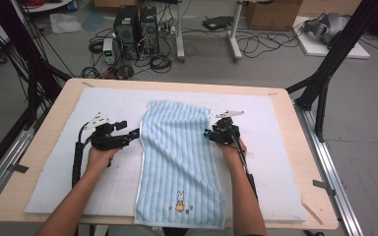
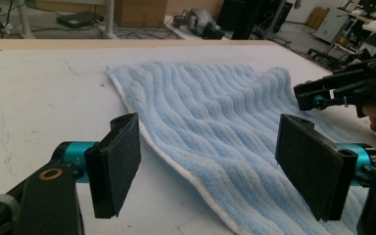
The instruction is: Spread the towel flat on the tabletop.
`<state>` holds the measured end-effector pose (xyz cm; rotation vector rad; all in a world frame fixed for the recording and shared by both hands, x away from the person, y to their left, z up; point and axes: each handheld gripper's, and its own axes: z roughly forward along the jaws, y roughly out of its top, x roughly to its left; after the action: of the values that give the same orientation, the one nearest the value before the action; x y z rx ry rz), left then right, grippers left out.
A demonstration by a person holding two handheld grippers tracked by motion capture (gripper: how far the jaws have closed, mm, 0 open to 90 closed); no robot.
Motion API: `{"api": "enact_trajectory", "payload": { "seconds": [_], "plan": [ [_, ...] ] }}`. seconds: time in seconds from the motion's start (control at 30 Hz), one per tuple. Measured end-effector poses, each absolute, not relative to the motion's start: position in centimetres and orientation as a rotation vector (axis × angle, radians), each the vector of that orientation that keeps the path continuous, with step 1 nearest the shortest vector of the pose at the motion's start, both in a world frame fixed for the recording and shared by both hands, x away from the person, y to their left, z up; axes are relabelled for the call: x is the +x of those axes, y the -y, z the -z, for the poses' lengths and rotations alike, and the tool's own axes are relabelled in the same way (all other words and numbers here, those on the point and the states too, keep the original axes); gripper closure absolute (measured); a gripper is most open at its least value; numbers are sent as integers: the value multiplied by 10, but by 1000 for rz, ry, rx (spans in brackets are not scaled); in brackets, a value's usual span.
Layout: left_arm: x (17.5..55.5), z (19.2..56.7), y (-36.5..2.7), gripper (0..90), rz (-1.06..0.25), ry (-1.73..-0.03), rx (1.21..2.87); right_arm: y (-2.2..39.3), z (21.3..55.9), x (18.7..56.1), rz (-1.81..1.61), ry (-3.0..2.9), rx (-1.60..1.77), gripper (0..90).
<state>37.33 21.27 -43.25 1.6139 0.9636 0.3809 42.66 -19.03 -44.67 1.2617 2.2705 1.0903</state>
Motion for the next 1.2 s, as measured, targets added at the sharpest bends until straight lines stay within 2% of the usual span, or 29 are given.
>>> {"api": "enact_trajectory", "payload": {
  "seconds": [0.07,0.13,0.17,0.3,0.6,0.67,0.8,0.9,1.2],
  "plan": [
    [373,432,-213,255,-385,-961,1616,184,448,428,-1071,-2283,1241,646],
    [373,432,-213,255,-384,-965,1616,179,447,428,-1044,-2296,1214,820],
    [373,432,-213,255,-381,-966,1618,175,445,429,-995,-2298,1182,852],
    [372,433,-213,255,-378,-965,1621,171,442,431,-878,-2262,1158,869],
    [373,434,-211,256,-371,-963,1630,200,439,441,-791,-2016,1373,868],
    [373,434,-210,257,-369,-956,1646,204,440,441,-820,-2010,1422,845],
    [373,435,-207,282,-362,-950,1664,203,435,437,-901,-2003,1389,706],
    [373,437,-206,316,-347,-942,1683,205,430,431,-969,-2010,1378,647],
    [371,440,-190,323,-309,-900,1757,223,427,394,-1113,-2096,1340,475]
  ]
}}
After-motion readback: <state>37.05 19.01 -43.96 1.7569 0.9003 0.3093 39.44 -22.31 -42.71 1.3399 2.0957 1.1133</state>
